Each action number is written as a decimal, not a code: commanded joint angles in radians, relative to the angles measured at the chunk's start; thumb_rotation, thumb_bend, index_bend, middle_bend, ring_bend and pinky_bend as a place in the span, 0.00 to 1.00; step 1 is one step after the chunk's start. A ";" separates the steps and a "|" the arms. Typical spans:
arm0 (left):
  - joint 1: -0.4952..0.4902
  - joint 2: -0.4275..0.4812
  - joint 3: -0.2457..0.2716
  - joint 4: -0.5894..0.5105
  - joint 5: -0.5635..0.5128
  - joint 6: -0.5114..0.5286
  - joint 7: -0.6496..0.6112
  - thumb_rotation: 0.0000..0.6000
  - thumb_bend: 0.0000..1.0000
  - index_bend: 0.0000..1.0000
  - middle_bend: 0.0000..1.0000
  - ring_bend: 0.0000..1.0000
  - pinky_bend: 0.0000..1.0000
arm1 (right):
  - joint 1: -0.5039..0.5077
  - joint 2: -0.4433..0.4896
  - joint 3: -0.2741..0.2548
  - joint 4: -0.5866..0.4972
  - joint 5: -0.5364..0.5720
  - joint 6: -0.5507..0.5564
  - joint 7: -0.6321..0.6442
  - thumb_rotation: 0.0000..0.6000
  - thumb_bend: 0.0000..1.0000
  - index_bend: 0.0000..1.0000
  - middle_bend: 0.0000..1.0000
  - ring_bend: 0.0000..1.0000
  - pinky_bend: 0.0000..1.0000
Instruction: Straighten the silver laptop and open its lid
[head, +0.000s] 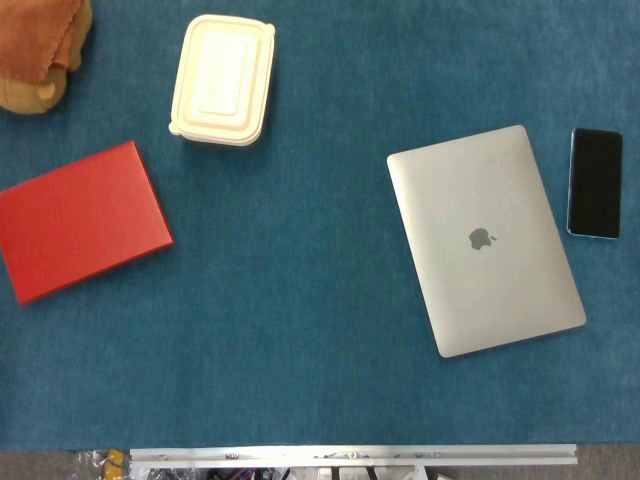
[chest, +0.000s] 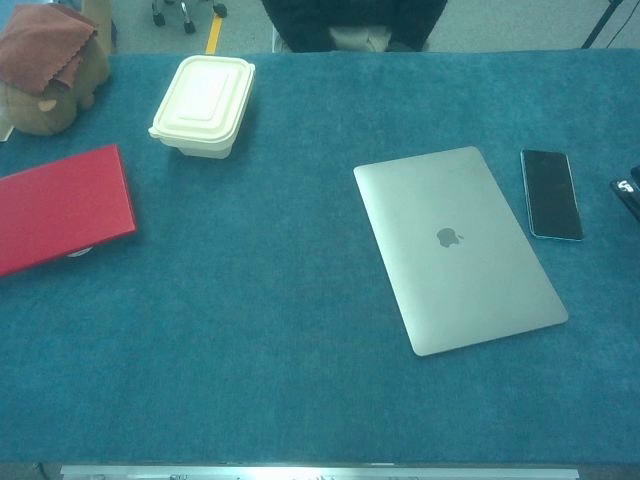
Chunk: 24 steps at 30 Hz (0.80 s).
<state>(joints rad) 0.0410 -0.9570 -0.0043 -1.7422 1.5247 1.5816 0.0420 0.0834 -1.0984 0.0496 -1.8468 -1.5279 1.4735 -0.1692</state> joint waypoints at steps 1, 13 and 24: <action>0.000 -0.001 0.001 0.000 0.001 0.000 0.002 1.00 0.14 0.01 0.00 0.00 0.00 | 0.001 0.000 -0.001 0.001 0.000 -0.002 0.002 1.00 0.34 0.00 0.05 0.00 0.05; -0.001 0.002 -0.002 -0.005 0.001 0.001 0.005 1.00 0.14 0.01 0.00 0.00 0.00 | 0.014 0.008 0.001 0.021 -0.014 -0.015 0.032 1.00 0.34 0.00 0.05 0.00 0.05; -0.013 0.010 -0.004 -0.017 0.007 -0.009 0.026 1.00 0.14 0.01 0.00 0.00 0.00 | 0.088 0.053 -0.037 0.099 -0.148 -0.104 0.061 1.00 0.13 0.00 0.05 0.00 0.05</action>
<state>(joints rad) 0.0285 -0.9480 -0.0081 -1.7586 1.5316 1.5725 0.0674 0.1565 -1.0543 0.0227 -1.7643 -1.6564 1.3848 -0.1099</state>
